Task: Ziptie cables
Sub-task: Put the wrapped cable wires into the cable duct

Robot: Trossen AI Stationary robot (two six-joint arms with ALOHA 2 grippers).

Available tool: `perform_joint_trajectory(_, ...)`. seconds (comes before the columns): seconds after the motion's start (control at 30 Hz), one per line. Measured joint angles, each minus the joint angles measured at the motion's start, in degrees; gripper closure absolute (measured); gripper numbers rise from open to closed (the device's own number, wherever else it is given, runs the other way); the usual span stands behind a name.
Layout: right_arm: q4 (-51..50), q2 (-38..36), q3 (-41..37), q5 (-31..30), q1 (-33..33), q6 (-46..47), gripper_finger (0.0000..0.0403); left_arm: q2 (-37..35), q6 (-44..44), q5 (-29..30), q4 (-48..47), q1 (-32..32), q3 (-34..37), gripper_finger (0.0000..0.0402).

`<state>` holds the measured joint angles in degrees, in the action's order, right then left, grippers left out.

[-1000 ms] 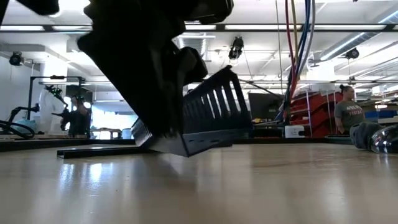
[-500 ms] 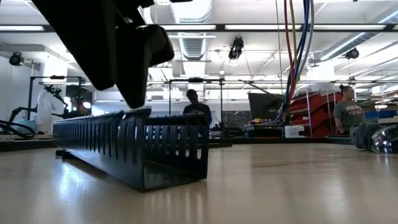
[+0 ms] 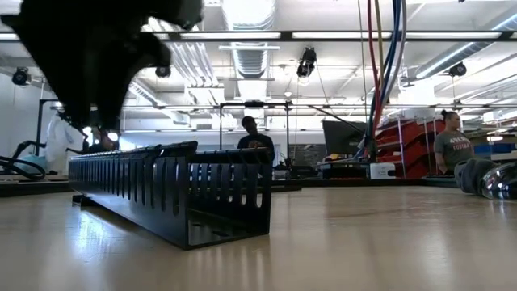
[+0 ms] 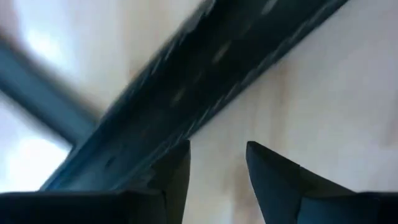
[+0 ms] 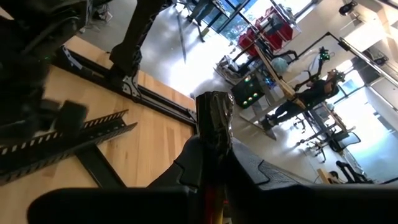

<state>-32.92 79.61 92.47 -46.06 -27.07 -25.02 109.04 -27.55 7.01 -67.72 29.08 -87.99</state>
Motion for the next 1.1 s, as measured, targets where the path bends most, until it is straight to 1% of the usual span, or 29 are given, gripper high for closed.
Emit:
perform_joint_trajectory(0.1,-0.4,0.0,0.0,0.0,0.0,0.3,0.0379,-0.5,-0.4,0.1,-6.2,0.0,0.5,0.0267)
perform_joint_trajectory(0.23,-1.3,0.0,-0.1,0.0,0.0,1.3,0.0378,-0.7,2.7,3.1,-7.0,-0.1,2.0,0.0280)
perform_joint_trajectory(0.3,-1.3,0.0,-0.4,0.0,0.0,1.2,0.0381,-0.7,4.7,4.8,-5.8,-0.2,3.2,0.0285)
perform_joint_trajectory(0.43,-2.2,0.1,-0.6,0.0,0.0,1.4,0.0379,-0.8,7.3,5.3,-4.4,-0.7,6.3,0.0287)
perform_joint_trajectory(0.67,-4.2,0.1,-0.7,0.0,0.0,2.0,0.0381,-0.8,8.7,5.4,2.9,-1.9,13.3,0.0265)
perform_joint_trajectory(0.8,-4.4,0.1,-0.7,0.0,0.0,2.1,0.0379,-0.7,7.8,5.8,7.1,-2.5,16.9,0.0264)
perform_joint_trajectory(0.87,-4.5,0.1,-0.7,0.0,0.0,2.1,0.0378,-0.7,6.1,5.2,9.7,-2.8,18.1,0.0272)
perform_joint_trajectory(0.93,-4.5,0.1,-0.7,0.0,0.0,2.1,0.0381,-0.7,4.4,3.9,11.1,-3.2,18.7,0.0289)
perform_joint_trajectory(1.1,-4.5,0.0,-0.7,0.0,0.0,1.5,0.0381,-0.7,0.7,3.0,13.3,-3.6,17.0,0.0365)
